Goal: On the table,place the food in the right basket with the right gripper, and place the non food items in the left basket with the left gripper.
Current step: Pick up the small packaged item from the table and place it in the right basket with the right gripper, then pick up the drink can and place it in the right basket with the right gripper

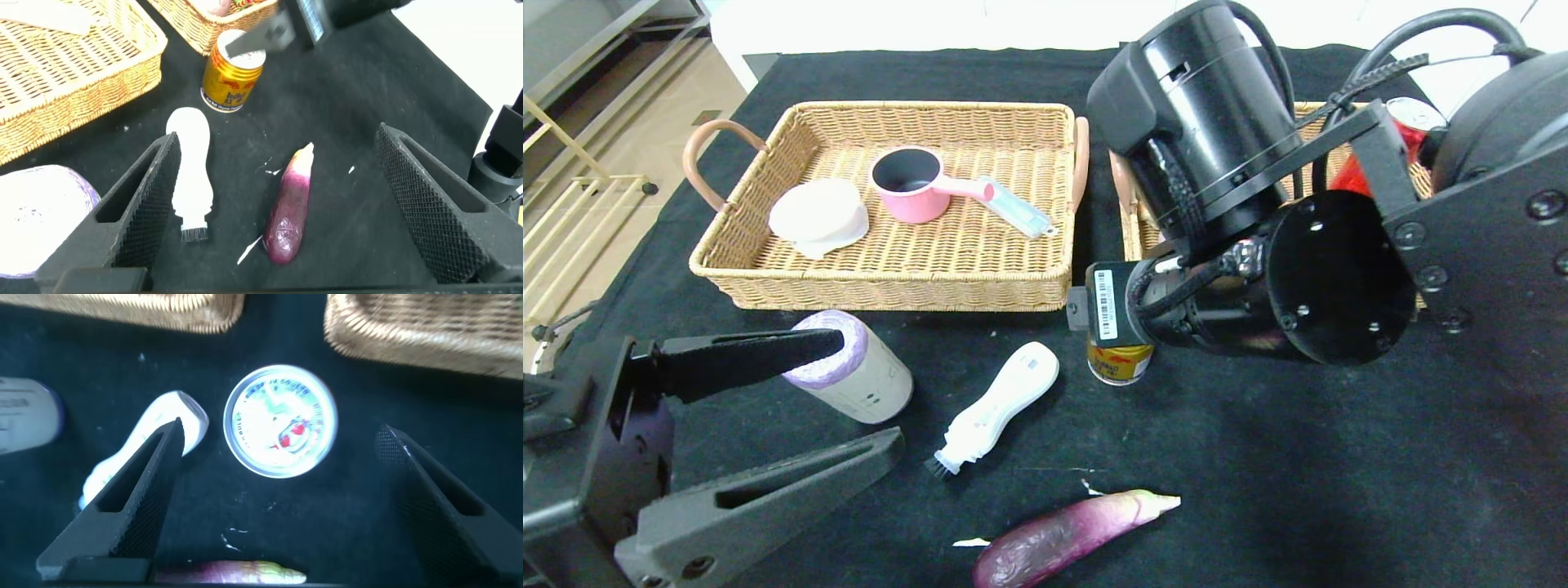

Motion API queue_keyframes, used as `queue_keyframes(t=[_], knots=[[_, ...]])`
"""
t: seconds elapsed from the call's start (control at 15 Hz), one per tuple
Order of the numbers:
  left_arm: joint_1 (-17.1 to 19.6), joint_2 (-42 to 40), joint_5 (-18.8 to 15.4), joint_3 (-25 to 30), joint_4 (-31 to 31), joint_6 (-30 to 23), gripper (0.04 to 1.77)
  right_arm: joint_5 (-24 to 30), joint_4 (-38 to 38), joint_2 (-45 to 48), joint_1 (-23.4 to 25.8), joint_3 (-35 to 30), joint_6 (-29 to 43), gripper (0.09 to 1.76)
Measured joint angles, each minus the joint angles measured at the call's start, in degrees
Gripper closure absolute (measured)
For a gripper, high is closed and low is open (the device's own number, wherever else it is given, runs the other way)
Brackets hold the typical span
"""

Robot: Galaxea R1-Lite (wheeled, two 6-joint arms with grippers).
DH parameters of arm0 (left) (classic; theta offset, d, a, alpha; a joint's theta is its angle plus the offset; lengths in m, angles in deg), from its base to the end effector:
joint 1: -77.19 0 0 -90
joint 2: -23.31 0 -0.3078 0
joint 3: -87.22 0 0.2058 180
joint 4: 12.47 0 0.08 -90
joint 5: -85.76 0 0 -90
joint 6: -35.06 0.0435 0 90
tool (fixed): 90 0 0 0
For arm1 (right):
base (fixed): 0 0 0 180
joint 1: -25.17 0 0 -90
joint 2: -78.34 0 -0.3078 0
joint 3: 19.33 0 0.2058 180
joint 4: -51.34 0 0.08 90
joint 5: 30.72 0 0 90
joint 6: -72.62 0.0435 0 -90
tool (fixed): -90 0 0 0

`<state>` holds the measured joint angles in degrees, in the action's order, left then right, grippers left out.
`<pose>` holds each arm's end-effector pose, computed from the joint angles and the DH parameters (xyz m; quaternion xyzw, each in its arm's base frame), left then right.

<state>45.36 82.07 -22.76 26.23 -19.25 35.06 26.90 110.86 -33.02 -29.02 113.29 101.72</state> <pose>0.1345 -0.0998 0.2616 0.0046 0.0394 -0.4250 0.9043 0.2503 0.3072 0.2890 0.0156 0.2758 0.1131 0.9544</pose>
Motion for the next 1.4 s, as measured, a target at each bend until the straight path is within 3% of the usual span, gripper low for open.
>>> queue_keyframes(t=[0.93,1.4], knots=[[0.88,-0.05,0.0,0.0,0.0,0.02,0.09,-3.62,-0.95,-5.23,1.57,0.33,1.83,0.15],[0.9,-0.05,0.0,0.01,0.0,0.1,0.09,-4.06,-5.06,-6.75,1.73,0.2,1.63,0.15]])
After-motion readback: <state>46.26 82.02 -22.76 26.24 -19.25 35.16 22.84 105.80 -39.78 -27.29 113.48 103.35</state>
